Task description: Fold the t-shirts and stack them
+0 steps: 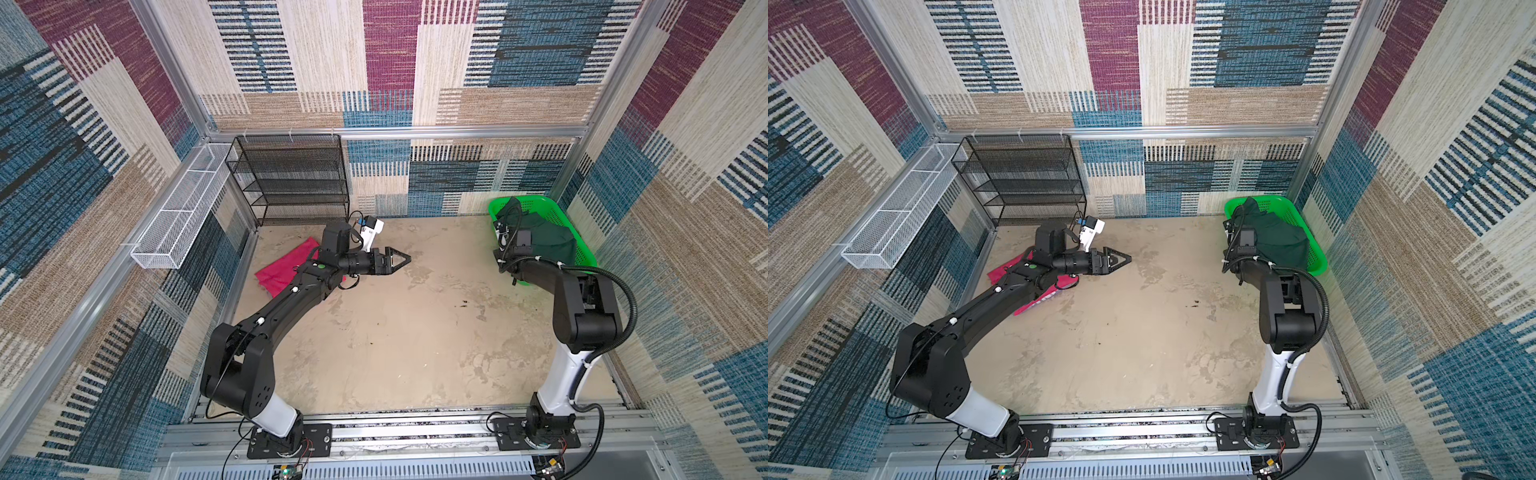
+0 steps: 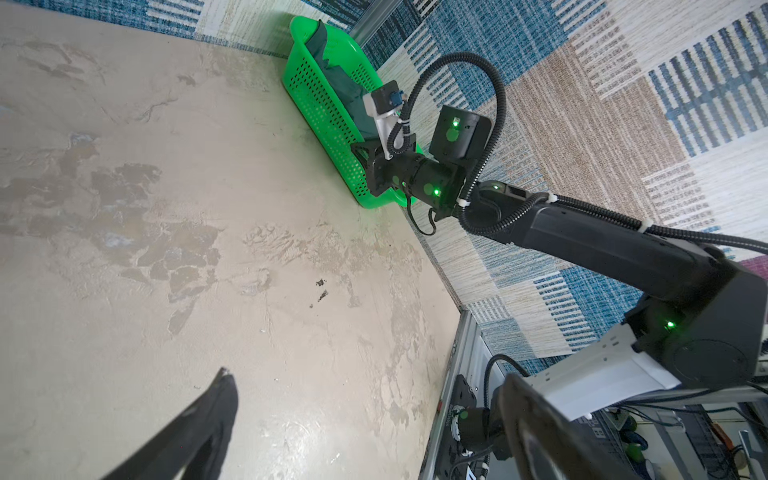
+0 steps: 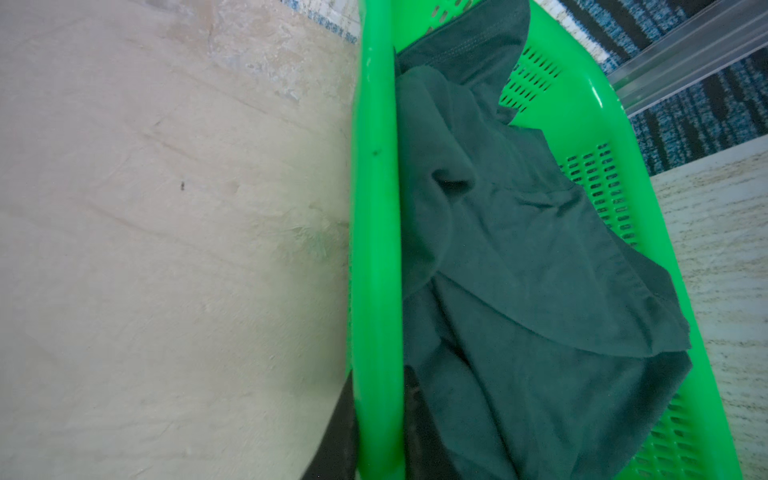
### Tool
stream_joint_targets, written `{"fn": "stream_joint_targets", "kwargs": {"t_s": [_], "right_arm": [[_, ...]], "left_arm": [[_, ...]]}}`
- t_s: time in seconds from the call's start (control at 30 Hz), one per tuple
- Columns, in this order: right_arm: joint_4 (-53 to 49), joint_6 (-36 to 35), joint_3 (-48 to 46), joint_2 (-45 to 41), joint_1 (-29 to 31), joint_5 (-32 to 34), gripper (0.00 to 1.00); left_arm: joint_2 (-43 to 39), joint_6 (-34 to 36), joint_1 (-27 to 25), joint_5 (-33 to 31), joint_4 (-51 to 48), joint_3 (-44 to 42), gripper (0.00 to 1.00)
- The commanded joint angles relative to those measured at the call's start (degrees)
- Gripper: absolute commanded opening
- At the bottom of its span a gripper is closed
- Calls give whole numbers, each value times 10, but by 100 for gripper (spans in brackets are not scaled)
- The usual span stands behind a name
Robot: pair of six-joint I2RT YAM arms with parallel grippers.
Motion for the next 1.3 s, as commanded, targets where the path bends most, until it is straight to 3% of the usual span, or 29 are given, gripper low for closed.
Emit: {"fn": "stream_joint_targets", "kwargs": {"t_s": [0.0, 0.1, 0.3, 0.53, 0.7, 0.83, 1.07, 1.27], "right_arm": [[23, 18, 18, 21, 0, -11, 1], [14, 34, 27, 24, -1, -19, 5], [18, 76, 25, -16, -1, -34, 46], [12, 153, 37, -61, -12, -56, 76], [-100, 259, 133, -6, -63, -62, 72], [-147, 322, 169, 28, -110, -113, 69], [-158, 343, 184, 67, -140, -141, 68], [-177, 354, 205, 104, -156, -154, 62]], "left_arm": [[1, 16, 0, -1, 10, -3, 98], [9, 10, 0, 9, 12, 0, 99], [11, 10, 0, 12, 12, 0, 98], [19, 8, 0, 7, 13, -1, 99], [18, 12, 0, 6, 11, 1, 99], [7, 16, -4, -3, 16, -5, 99], [-37, 51, -14, -137, -10, -26, 98], [-51, 57, -14, -144, -8, -27, 99]]}}
